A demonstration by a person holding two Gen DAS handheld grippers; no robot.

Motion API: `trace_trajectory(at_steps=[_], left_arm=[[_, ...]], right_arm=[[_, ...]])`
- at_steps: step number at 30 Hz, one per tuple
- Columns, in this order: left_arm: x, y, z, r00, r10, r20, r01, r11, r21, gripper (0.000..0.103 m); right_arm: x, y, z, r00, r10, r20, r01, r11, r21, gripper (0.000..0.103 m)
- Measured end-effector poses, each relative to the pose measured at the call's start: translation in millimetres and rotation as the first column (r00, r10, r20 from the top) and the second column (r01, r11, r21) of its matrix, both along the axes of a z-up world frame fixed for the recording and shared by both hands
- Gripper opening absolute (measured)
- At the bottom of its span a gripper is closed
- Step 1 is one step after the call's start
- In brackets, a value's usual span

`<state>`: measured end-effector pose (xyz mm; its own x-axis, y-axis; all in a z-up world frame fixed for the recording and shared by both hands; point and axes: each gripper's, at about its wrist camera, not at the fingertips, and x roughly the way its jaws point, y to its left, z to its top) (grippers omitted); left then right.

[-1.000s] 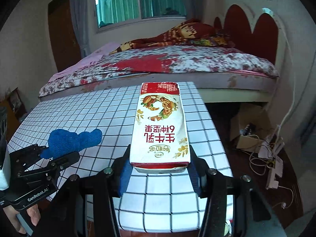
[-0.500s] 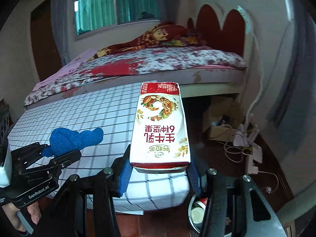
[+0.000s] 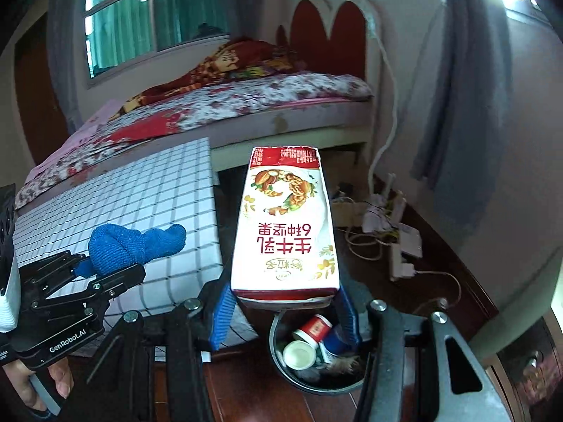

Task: Collect trash
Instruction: 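Lift and carry the blue mask and milk box over the black bin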

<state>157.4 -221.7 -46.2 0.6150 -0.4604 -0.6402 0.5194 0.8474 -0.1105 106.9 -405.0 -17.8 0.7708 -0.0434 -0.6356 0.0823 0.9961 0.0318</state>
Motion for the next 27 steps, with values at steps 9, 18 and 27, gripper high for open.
trace_trajectory(at_steps=[9, 18, 27], left_arm=[[-10, -48, -20, 0.996, -0.076, -0.037, 0.076, 0.997, 0.005, 0.038], [-11, -81, -43, 0.992, -0.101, -0.081, 0.102, 0.995, 0.015, 0.038], [-3, -103, -77, 0.983, -0.105, -0.150, 0.111, 0.993, 0.031, 0.039]], right_arm=[[-22, -45, -23, 0.997, -0.062, -0.047, 0.062, 0.998, 0.003, 0.052], [-25, -69, -57, 0.991, -0.070, -0.115, 0.070, 0.998, -0.001, 0.052], [-11, -87, -94, 0.980, -0.025, -0.196, 0.023, 1.000, -0.015, 0.053]])
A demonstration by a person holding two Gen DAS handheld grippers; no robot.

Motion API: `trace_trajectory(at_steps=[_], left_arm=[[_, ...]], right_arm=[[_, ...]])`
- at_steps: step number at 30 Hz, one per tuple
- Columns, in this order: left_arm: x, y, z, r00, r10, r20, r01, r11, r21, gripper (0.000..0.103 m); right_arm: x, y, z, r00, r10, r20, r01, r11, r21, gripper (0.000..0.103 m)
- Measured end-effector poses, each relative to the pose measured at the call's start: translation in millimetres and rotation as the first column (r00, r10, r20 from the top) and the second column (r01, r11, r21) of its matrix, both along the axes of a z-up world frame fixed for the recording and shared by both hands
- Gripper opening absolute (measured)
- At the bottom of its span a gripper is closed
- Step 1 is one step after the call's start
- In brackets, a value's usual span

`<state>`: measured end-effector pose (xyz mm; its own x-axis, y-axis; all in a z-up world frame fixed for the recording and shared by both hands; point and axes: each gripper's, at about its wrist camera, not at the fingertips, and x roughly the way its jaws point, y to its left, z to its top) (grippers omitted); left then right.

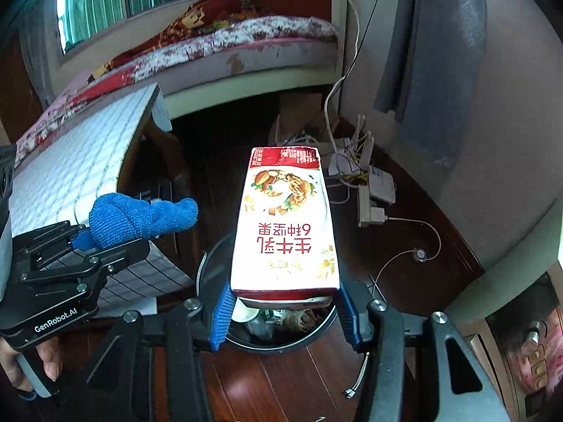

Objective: Collect trash

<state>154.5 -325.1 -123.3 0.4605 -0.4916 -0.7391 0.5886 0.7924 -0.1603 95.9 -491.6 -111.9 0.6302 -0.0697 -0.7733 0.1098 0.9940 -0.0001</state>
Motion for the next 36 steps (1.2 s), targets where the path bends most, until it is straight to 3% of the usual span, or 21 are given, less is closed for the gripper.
trace_trajectory(at_steps=[10, 16, 18, 19, 20, 21, 26, 30, 36], left_arm=[[16, -12, -37, 0.997, 0.037, -0.069, -0.036, 0.999, 0.022, 0.040], [24, -24, -53, 0.994, 0.009, -0.107, -0.006, 1.000, 0.028, 0.043], [28, -28, -60, 0.992, 0.013, -0.129, -0.011, 1.000, 0.021, 0.054], [30, -30, -63, 0.991, 0.024, -0.132, -0.020, 0.999, 0.030, 0.059], [30, -31, -66, 0.990, 0.037, -0.135, -0.031, 0.998, 0.046, 0.072], [30, -31, -68, 0.990, 0.045, -0.131, -0.038, 0.998, 0.057, 0.081], [24, -30, -80, 0.988, 0.130, -0.082, -0.117, 0.982, 0.151, 0.093], [21, -24, -78, 0.983, 0.179, -0.033, -0.172, 0.973, 0.152, 0.101], [22, -21, -73, 0.982, 0.188, -0.013, -0.183, 0.971, 0.156, 0.101]], right_arm=[[28, -5, -52, 0.989, 0.108, -0.096, -0.108, 0.994, 0.004, 0.053], [45, -15, -72, 0.983, 0.132, -0.128, -0.127, 0.991, 0.046, 0.054], [51, -17, -81, 0.980, 0.127, -0.155, -0.125, 0.992, 0.022, 0.057], [51, -21, -85, 0.983, 0.096, -0.158, -0.099, 0.995, -0.010, 0.073], [50, -28, -88, 0.984, 0.074, -0.162, -0.077, 0.997, -0.013, 0.093], [49, -32, -89, 0.985, 0.058, -0.163, -0.061, 0.998, -0.013, 0.098], [41, -48, -93, 0.985, -0.015, -0.171, 0.010, 0.999, -0.031, 0.102], [38, -43, -91, 0.986, -0.009, -0.166, 0.000, 0.999, -0.053, 0.102], [40, -38, -90, 0.987, 0.001, -0.163, -0.009, 0.999, -0.047, 0.102]])
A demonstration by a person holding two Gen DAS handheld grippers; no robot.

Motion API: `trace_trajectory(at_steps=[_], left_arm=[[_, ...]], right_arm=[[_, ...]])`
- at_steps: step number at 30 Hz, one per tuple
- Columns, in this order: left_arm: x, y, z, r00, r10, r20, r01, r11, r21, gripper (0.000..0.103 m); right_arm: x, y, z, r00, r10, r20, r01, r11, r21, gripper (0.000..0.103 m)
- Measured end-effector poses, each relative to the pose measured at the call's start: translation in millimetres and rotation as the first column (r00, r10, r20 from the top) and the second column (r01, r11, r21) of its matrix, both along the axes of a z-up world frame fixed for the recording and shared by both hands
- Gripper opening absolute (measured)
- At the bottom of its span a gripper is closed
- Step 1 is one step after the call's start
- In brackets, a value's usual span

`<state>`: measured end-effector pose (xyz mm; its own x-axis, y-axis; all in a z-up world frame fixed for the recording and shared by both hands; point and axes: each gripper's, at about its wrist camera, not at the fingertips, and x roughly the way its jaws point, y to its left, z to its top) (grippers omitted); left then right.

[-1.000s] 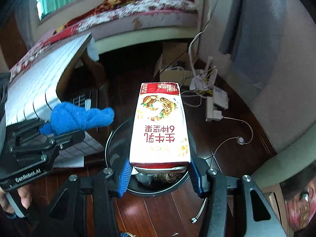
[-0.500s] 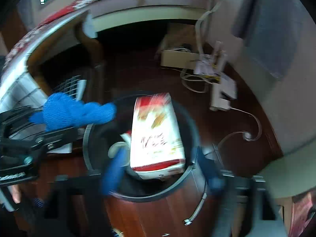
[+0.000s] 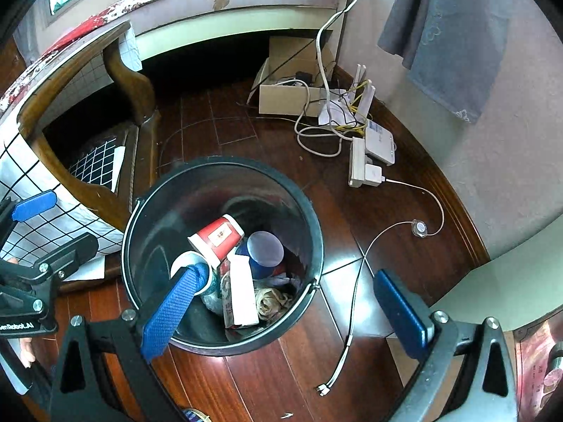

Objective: Collect trash

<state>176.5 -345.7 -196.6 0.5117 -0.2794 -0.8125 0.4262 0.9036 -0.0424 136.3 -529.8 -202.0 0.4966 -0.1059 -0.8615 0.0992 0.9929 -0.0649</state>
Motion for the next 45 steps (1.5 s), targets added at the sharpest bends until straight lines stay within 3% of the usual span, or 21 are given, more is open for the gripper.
trace_trajectory(at_steps=[15, 23, 34, 45], left_arm=[[-4, 14, 20, 0.999, 0.029, 0.028, -0.029, 1.000, 0.000, 0.101], [-14, 35, 55, 0.996, 0.047, 0.070, -0.047, 0.999, 0.006, 0.101], [-33, 85, 104, 0.983, 0.112, 0.145, -0.116, 0.993, 0.019, 0.101], [-54, 140, 143, 0.964, 0.189, 0.187, -0.190, 0.982, -0.011, 0.101]], right_arm=[[0, 17, 14, 1.000, 0.017, 0.016, -0.017, 1.000, -0.005, 0.102], [-12, 37, 43, 0.999, 0.010, 0.046, -0.010, 1.000, -0.008, 0.102], [-20, 97, 99, 0.992, 0.047, 0.113, -0.045, 0.999, -0.018, 0.102], [-35, 145, 150, 0.981, 0.075, 0.177, -0.069, 0.997, -0.039, 0.102]])
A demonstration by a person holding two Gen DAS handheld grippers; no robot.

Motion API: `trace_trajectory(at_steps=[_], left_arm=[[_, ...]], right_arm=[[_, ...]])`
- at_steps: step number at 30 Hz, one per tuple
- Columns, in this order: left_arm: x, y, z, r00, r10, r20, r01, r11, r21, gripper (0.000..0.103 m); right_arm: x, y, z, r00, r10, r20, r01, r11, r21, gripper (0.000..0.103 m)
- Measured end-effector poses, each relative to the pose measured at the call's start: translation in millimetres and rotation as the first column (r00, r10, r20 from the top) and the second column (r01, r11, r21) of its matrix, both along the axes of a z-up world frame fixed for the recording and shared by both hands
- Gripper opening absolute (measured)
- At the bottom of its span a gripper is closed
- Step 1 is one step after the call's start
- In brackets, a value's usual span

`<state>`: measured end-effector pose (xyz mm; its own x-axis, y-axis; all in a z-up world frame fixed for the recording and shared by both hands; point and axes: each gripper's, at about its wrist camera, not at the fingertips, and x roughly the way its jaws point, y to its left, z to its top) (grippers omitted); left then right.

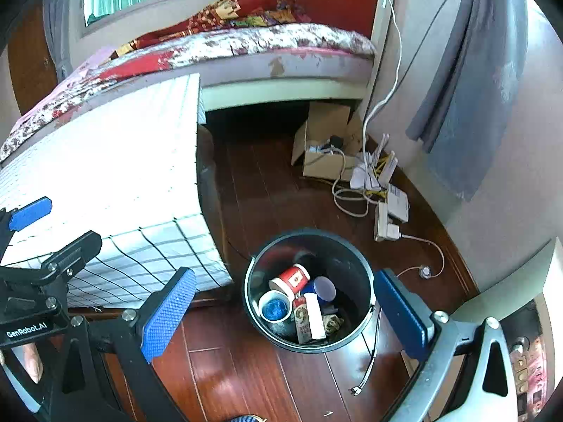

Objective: Collect trash

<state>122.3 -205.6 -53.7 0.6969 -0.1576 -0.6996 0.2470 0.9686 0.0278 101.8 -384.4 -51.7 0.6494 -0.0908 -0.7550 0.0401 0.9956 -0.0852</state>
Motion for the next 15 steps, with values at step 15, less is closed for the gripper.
trace_trajectory(at_steps=[15], left_arm=[[-52, 47, 48, 0.998, 0.023, 0.056, -0.022, 0.999, -0.032, 0.102]], right_arm=[[-57, 50, 48, 0.995, -0.030, 0.098, 0.028, 0.999, 0.015, 0.102]])
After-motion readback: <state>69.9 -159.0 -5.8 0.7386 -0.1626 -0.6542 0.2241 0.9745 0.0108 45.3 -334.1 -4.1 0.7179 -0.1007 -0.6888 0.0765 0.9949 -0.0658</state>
